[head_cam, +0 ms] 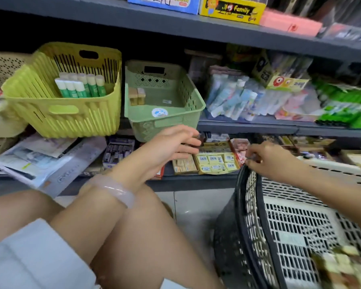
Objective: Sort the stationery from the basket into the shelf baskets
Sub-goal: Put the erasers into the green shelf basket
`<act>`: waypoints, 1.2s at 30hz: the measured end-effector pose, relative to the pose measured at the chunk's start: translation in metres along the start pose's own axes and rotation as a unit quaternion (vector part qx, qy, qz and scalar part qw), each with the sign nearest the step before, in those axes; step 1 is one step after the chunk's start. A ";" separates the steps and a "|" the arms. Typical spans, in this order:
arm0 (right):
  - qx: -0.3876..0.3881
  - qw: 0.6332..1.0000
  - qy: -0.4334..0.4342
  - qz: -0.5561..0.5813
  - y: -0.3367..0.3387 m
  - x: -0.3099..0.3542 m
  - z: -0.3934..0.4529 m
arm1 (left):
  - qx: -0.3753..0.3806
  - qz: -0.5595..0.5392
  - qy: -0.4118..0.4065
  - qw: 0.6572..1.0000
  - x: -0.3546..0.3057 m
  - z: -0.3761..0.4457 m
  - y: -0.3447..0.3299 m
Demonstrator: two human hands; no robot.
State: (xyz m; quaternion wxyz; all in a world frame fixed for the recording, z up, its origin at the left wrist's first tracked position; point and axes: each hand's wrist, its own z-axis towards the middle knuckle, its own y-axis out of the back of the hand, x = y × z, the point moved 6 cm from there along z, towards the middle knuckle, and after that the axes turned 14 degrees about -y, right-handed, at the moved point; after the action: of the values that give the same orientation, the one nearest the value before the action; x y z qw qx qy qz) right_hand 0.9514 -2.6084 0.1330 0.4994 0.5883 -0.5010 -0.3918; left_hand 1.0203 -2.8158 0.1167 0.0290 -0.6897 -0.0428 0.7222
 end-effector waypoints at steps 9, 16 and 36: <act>-0.006 1.000 -0.029 0.004 -0.026 -0.008 0.001 | 0.009 0.036 0.028 0.999 0.021 -0.011 -0.014; 0.009 0.990 0.034 0.134 -0.030 0.032 0.011 | 0.017 0.049 0.015 0.999 0.015 -0.023 -0.028; 0.228 0.937 0.043 0.262 -0.074 -0.046 0.022 | 0.236 0.616 -0.151 0.736 0.045 -0.020 -0.091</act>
State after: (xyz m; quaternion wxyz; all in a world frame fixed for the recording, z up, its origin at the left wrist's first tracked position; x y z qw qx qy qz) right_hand 0.9361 -2.5672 0.0548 0.4579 0.5504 -0.6914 -0.0971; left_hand 1.0371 -2.7204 0.0804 -0.2672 -0.4185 0.5595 0.6636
